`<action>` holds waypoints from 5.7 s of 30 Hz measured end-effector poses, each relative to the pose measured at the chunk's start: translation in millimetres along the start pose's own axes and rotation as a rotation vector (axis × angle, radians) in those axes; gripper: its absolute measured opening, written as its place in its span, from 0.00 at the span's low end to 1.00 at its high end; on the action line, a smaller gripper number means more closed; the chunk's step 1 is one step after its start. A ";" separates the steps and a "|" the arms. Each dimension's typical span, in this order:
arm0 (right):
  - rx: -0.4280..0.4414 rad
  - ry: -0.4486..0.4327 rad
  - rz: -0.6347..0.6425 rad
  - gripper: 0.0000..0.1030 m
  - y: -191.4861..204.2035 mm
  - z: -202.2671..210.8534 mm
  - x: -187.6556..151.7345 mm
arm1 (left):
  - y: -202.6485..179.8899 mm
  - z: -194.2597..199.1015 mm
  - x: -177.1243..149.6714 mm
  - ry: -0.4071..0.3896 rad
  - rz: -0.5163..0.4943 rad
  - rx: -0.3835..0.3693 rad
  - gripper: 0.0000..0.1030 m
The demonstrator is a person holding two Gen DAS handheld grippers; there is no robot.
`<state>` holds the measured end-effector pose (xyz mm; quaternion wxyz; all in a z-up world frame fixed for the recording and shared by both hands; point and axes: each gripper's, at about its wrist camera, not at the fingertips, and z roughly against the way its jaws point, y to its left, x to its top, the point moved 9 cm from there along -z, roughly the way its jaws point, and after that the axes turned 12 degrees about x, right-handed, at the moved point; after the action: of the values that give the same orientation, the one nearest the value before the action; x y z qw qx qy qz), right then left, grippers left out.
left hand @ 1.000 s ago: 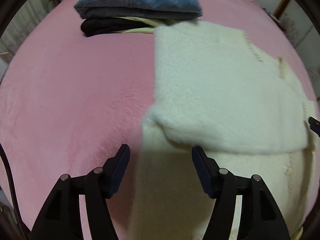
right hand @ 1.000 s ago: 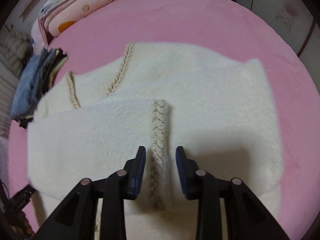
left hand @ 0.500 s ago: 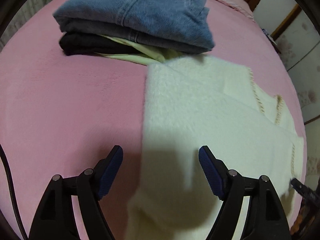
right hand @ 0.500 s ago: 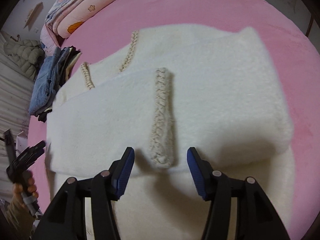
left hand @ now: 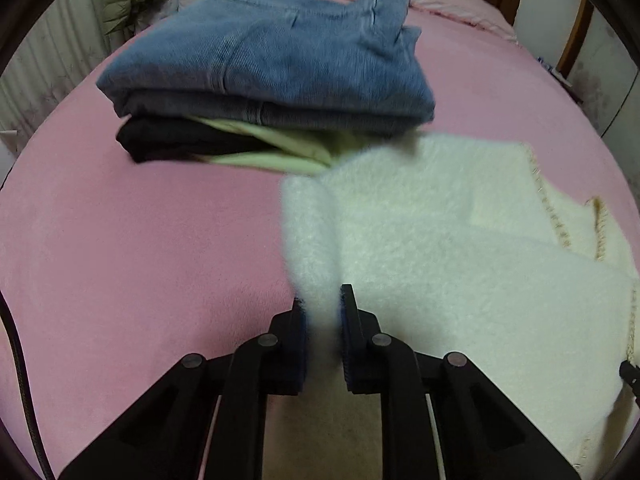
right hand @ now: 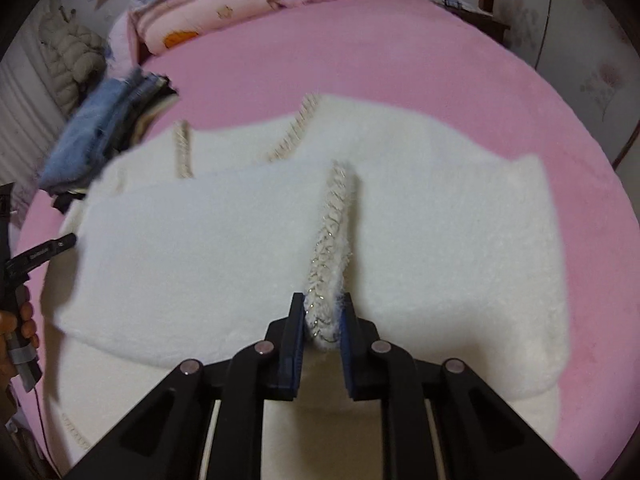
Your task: Fold large clothes
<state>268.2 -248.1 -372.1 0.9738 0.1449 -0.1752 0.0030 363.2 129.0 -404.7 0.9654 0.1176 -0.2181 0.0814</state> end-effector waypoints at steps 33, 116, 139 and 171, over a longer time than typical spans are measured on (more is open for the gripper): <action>0.001 -0.071 0.021 0.34 50.0 58.8 -9.9 | -31.9 93.6 -48.0 0.081 -0.034 -0.027 0.71; -0.071 -0.046 -0.383 0.50 -61.9 242.2 -317.0 | 105.1 156.3 -362.1 0.320 -0.100 -0.298 0.59; -0.067 0.205 -0.270 0.11 -69.9 177.8 -319.1 | 74.6 160.6 -351.4 0.354 -0.190 -0.197 0.08; 0.265 -0.077 -0.421 0.09 -85.2 159.5 70.5 | 48.4 117.6 22.2 0.304 0.590 -0.240 0.11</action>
<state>284.9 -378.0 -228.9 0.9181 0.3048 -0.1759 -0.1825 325.7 146.9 -282.5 0.9287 -0.0780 -0.1044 0.3471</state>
